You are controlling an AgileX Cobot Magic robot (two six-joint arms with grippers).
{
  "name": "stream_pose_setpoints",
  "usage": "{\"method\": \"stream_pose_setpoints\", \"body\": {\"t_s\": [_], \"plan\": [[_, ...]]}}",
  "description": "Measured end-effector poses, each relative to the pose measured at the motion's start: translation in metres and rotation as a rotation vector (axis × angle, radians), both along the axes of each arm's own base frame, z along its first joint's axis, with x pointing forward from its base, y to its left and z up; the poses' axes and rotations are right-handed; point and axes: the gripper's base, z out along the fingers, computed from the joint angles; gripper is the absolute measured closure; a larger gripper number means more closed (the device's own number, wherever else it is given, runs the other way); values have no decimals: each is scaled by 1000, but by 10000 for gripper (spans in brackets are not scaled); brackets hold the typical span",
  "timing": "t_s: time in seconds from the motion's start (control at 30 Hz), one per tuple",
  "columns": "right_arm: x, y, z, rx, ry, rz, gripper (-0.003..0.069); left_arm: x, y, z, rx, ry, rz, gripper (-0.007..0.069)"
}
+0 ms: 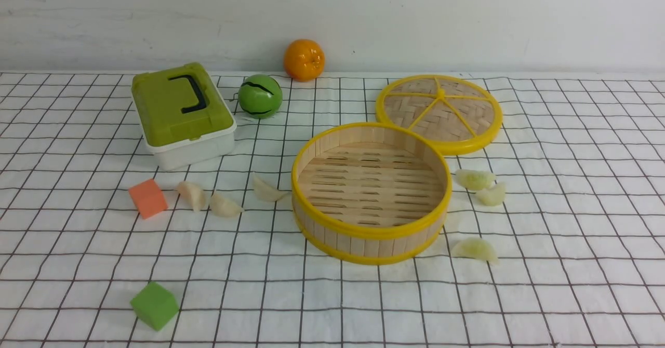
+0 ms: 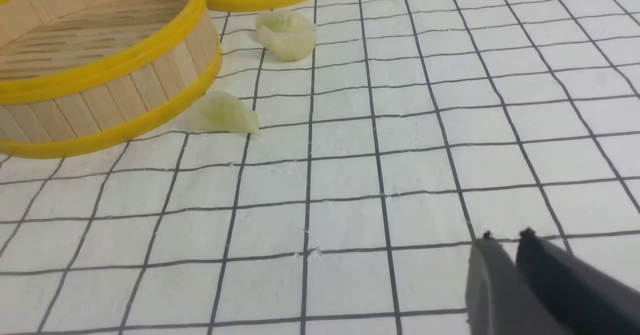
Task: Put the dumplings into the steamer on the table with the white tablecloth.
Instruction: 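Reach for and grasp a dumpling on the table with the left gripper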
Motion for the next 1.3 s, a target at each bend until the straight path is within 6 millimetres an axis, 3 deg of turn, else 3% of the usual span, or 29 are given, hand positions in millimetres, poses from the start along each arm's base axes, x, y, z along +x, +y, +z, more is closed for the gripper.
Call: {"method": "stream_pose_setpoints", "body": {"t_s": [1.0,1.3], "plan": [[0,0,0,0,0,0,547,3,1,13,-9,-144,12,386],[0,0,0,0,-2,0,534,4,2,27,-19,-302,26,386]]}}
